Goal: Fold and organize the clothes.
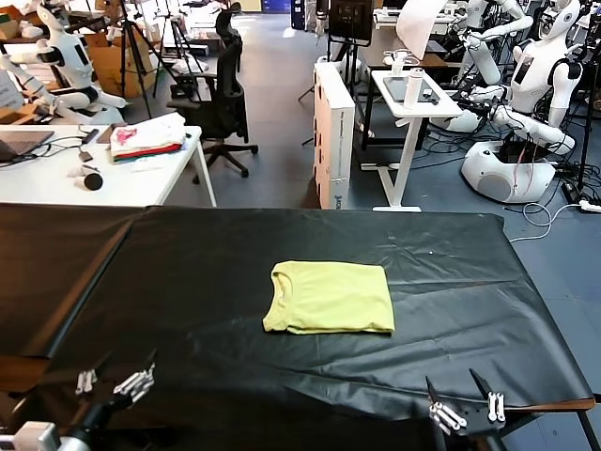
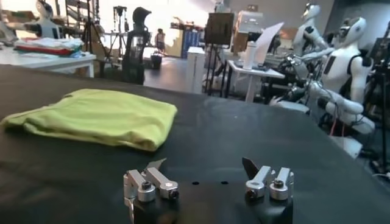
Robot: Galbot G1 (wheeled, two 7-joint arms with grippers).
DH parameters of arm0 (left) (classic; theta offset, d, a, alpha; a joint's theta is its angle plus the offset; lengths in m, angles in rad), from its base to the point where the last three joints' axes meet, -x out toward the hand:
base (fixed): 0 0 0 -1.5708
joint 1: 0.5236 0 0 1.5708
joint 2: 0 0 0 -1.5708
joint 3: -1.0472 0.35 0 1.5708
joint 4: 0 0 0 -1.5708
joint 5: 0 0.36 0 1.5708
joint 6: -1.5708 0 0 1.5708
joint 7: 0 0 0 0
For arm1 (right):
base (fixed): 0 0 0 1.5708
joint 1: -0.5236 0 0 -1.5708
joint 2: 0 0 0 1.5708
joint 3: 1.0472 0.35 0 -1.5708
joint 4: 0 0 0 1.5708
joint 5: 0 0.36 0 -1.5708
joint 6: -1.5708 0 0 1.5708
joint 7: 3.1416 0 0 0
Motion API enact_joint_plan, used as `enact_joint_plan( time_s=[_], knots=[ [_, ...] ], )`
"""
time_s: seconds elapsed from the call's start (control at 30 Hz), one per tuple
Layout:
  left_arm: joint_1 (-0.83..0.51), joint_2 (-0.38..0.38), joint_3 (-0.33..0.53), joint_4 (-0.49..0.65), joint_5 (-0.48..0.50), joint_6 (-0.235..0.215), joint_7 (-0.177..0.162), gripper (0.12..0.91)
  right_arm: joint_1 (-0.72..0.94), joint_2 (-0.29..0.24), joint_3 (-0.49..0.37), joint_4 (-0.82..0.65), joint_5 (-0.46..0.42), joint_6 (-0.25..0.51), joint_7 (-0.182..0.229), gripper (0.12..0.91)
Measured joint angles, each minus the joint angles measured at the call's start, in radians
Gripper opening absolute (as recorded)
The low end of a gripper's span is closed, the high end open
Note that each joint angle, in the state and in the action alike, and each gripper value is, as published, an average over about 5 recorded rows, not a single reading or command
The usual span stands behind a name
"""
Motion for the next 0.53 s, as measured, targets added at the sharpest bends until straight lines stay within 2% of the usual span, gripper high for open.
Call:
enact_joint_plan(
  time_s=[0.2, 0.53],
  knots=[
    [0.022, 0.007, -0.013, -0.005, -0.011, 0.007, -0.001, 0.907, -0.035, 0.005, -0.013, 0.020, 0.008, -0.008, 0.032, 0.907],
    [0.022, 0.012, -0.018, -0.019, -0.022, 0.021, 0.001, 0.907, -0.048, 0.006, -0.014, 0.023, 0.009, -0.010, 0.033, 0.907]
  ],
)
